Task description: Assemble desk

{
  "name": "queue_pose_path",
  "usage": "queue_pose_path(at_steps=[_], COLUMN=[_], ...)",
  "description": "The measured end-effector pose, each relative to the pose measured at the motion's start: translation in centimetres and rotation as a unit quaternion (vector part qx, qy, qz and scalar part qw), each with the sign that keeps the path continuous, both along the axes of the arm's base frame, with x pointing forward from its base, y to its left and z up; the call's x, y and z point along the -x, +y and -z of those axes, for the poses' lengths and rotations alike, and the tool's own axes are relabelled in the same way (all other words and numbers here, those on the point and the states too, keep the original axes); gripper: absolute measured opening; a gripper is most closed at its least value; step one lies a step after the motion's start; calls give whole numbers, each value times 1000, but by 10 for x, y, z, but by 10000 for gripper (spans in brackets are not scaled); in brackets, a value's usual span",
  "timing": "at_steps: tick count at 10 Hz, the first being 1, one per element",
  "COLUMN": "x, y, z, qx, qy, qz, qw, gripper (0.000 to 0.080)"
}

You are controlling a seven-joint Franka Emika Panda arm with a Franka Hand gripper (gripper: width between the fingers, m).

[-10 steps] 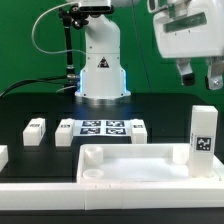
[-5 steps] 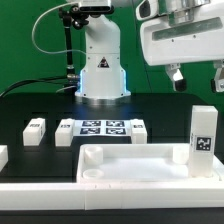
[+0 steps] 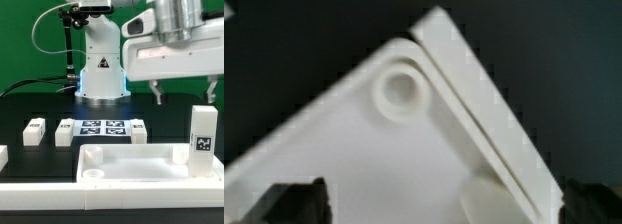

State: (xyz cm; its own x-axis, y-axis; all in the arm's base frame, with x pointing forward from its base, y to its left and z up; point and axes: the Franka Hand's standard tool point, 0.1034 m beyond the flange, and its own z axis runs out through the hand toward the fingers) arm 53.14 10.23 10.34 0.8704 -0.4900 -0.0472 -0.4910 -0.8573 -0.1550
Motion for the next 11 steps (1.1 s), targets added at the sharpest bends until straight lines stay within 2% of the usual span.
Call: queue_pose_path(at_steps=[2, 7, 9, 11], x=[22, 23, 45, 51], y=[-18, -23, -34, -44], z=[18, 22, 42, 48], qx=[8, 11, 3, 4], qy=[8, -15, 38, 46], qz=[-74, -243, -232, -229], qw=[997, 970, 972, 972], gripper=[648, 648, 648, 648])
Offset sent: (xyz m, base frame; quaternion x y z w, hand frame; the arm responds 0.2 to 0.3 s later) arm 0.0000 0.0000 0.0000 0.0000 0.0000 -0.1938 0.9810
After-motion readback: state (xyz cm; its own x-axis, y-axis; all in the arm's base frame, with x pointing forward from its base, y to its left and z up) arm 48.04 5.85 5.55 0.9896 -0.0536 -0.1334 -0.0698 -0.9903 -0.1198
